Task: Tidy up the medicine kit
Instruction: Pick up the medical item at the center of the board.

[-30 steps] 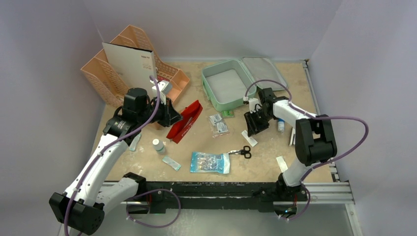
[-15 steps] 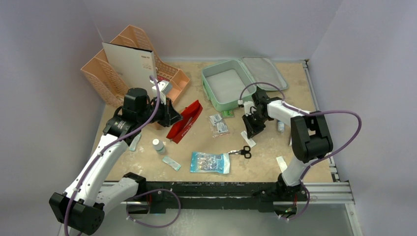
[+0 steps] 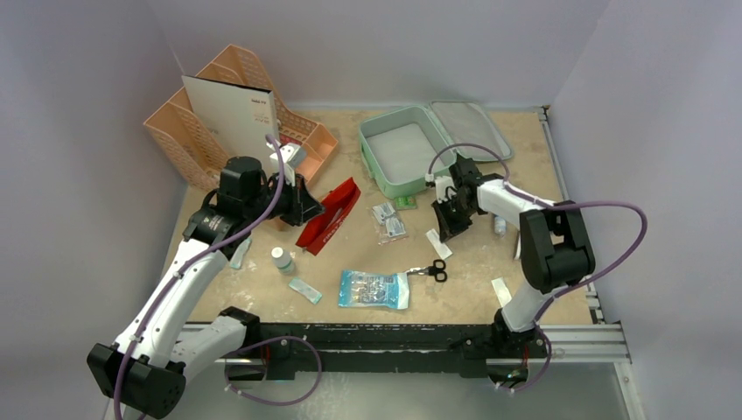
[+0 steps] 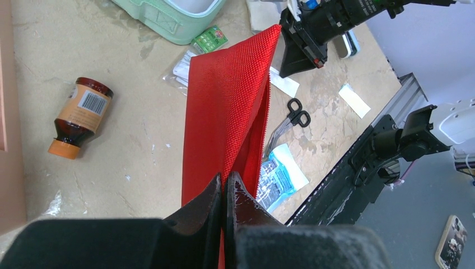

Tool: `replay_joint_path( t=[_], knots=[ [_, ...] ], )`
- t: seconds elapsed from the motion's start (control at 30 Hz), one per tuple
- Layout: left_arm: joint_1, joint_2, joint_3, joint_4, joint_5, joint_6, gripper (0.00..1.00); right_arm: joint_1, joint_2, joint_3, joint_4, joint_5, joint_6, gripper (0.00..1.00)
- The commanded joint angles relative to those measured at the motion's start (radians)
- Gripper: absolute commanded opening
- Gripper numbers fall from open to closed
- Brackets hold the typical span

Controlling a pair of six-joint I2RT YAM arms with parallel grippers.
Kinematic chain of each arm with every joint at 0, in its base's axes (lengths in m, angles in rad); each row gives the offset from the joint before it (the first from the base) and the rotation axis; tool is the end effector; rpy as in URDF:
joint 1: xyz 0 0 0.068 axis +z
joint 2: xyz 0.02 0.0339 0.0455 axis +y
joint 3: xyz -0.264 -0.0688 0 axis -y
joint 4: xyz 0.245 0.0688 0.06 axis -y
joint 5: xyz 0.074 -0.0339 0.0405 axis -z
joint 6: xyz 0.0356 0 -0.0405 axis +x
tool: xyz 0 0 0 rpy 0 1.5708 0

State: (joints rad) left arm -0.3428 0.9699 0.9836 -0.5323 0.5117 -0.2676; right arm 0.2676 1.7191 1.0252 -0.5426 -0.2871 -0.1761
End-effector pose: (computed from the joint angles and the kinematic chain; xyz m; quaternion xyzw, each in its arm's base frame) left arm 0.1883 -0.0857 0.3425 0.1584 0.8313 -0.3547 0.3976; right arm 0.3071 0.0947 0.1619 -0.2380 0.9468 0.1484 0.1580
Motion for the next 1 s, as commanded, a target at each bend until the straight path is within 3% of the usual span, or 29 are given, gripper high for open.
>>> replay_joint_path(
  t=[0.0, 0.53, 0.73, 0.97],
  knots=[
    [-0.003, -0.014, 0.012, 0.045, -0.018, 0.008, 0.0, 0.004, -0.084, 0.022, 0.026, -0.033, 0.09, 0.0],
    [-0.004, 0.014, 0.014, 0.052, 0.006, 0.0, 0.0, 0.005, -0.213, 0.005, 0.097, -0.004, 0.281, 0.0],
    [-0.004, 0.039, 0.02, 0.045, 0.011, -0.003, 0.0, 0.034, -0.351, -0.001, 0.145, -0.03, 0.247, 0.0],
    [-0.004, 0.089, 0.054, 0.031, 0.062, -0.035, 0.0, 0.168, -0.492, 0.049, 0.223, -0.046, 0.19, 0.0]
  ],
)
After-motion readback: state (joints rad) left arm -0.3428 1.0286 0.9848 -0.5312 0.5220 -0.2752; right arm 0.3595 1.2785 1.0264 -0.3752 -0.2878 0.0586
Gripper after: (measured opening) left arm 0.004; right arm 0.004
